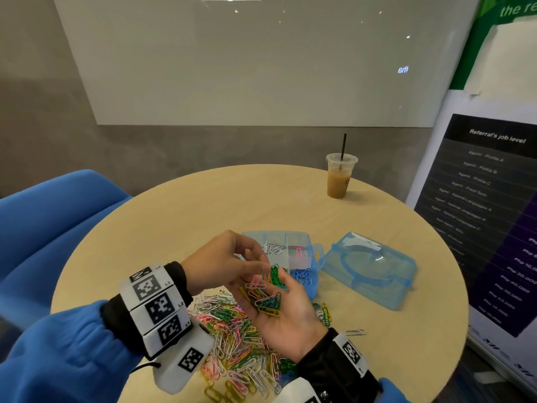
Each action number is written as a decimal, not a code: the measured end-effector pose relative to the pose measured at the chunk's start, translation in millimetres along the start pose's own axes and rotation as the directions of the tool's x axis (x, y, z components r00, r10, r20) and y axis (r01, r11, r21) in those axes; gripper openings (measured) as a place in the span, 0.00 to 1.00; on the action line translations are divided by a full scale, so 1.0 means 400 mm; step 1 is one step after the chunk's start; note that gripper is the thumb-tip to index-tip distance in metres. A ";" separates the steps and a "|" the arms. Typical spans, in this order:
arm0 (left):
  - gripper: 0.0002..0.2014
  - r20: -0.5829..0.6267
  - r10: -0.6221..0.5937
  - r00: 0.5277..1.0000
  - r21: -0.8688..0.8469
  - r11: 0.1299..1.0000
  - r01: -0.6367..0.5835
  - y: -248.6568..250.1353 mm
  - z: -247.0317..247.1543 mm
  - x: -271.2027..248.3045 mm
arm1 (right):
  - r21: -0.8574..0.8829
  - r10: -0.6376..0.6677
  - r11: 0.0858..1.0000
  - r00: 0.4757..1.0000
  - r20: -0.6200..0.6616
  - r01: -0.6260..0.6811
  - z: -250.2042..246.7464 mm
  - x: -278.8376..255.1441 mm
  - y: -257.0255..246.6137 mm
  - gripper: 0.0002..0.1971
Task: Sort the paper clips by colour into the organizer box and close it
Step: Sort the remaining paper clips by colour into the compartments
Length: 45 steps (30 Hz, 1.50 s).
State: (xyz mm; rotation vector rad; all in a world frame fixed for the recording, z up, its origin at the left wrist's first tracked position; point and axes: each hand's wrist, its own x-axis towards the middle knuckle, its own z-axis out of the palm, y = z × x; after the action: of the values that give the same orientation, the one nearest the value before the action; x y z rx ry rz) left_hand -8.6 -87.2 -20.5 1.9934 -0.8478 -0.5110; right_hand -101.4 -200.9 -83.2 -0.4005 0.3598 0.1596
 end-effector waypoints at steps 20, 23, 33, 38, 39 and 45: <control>0.01 0.064 -0.081 0.995 0.137 0.988 0.071 0.063 -0.036 0.295 | 0.019 0.082 0.996 0.996 -0.025 -0.082 0.014 0.005 -0.017 0.38; 0.01 0.099 -0.076 0.992 0.185 0.981 0.057 0.061 -0.040 0.298 | 0.002 0.088 0.996 0.996 -0.028 -0.088 0.013 0.011 -0.015 0.39; 0.04 0.140 -0.085 0.986 0.500 0.866 0.004 0.004 -0.131 0.190 | 0.047 0.121 0.991 0.992 0.028 -0.122 0.009 0.001 -0.013 0.36; 0.01 0.132 -0.093 0.987 0.521 0.853 0.011 -0.014 -0.137 0.173 | 0.028 0.091 0.995 0.995 0.035 -0.092 0.012 -0.002 -0.008 0.36; 0.01 0.127 -0.097 0.987 0.523 0.852 0.016 -0.012 -0.138 0.172 | 0.021 0.083 0.996 0.996 0.034 -0.084 0.011 -0.002 -0.007 0.36; 0.05 0.146 -0.129 0.981 0.500 0.865 0.039 0.012 -0.144 0.166 | -0.041 0.078 0.996 0.996 0.032 -0.077 0.008 -0.002 -0.005 0.36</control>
State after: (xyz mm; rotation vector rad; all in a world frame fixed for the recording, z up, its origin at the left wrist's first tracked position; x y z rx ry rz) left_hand 71.3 -104.8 11.7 2.4935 -1.0874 -0.5657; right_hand -100.6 -201.6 -79.2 -0.4230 0.3401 0.2494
